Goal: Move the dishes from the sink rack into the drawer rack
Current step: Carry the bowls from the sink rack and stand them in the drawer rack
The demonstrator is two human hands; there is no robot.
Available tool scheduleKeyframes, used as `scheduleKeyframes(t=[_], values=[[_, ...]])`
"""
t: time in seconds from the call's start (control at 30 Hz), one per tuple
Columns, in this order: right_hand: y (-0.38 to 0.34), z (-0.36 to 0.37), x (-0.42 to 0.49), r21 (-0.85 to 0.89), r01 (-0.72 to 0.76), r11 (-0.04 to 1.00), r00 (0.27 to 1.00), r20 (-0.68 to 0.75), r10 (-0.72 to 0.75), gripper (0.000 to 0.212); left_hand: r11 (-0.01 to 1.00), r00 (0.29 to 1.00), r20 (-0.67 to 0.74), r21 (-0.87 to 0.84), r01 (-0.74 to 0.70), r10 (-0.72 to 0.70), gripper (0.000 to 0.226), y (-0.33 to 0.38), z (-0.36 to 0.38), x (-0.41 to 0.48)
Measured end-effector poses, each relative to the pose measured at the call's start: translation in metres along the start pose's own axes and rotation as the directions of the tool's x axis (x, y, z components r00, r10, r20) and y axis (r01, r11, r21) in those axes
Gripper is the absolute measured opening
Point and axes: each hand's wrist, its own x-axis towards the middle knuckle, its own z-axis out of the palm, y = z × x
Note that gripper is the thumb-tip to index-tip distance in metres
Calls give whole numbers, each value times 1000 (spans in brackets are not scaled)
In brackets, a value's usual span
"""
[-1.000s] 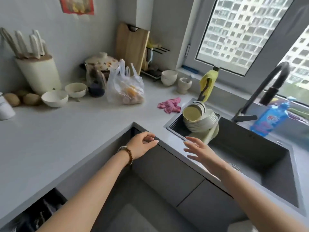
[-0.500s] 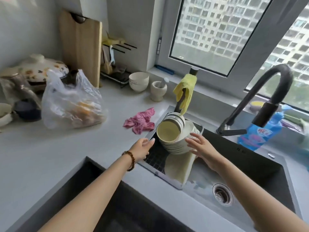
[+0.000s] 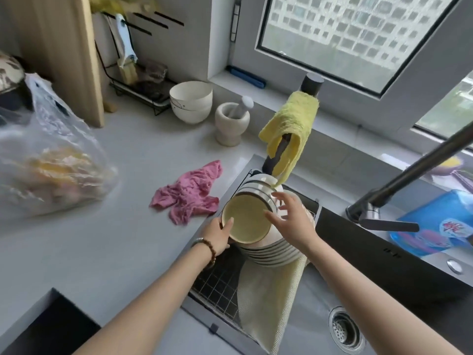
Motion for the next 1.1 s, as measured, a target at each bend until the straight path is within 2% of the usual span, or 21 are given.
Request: scheduleKeyframes(t=[0.07,0.17,0.27,0.33,0.47,0.63,0.67,0.77,0.87,1.0,1.1], values=[[3,5,5,-71,32,997,999,-23,-34,55,1000,999,-45,8,-2,2,30,-3,2,9],[8,7,14,-157,57,986,997,-51,-65,59,996,992,-123,-86,17,-28,21,-6,7,17],[11,8,26,-178,44,983,996,-64,-56,68,991,984,-177,-131,-17,-7,15,-7,12,16],[11,8,37,-192,15,981,1000,-17,-19,70,993,984,-179,-113,-32,11,9,-7,14,17],[11,7,61,-180,-20,984,995,91,37,76,988,992,-128,-154,-3,-17,21,-7,17,24],[17,6,79,-97,-31,995,980,193,50,92,960,994,-85,-277,46,-73,6,-6,23,26],[17,6,81,-82,-25,996,981,191,40,94,946,994,-60,-317,65,-88,8,-6,25,26],[22,6,86,-77,10,997,980,199,6,100,886,993,23,-450,113,-116,39,-8,32,23],[26,6,88,-100,46,994,978,208,-25,103,842,994,38,-528,109,-105,47,-10,37,21],[26,4,94,-105,64,992,976,214,-41,101,818,980,54,-543,188,-190,60,-13,41,26],[28,4,97,-110,52,993,971,237,-25,105,822,978,76,-533,204,-193,69,-14,42,27]])
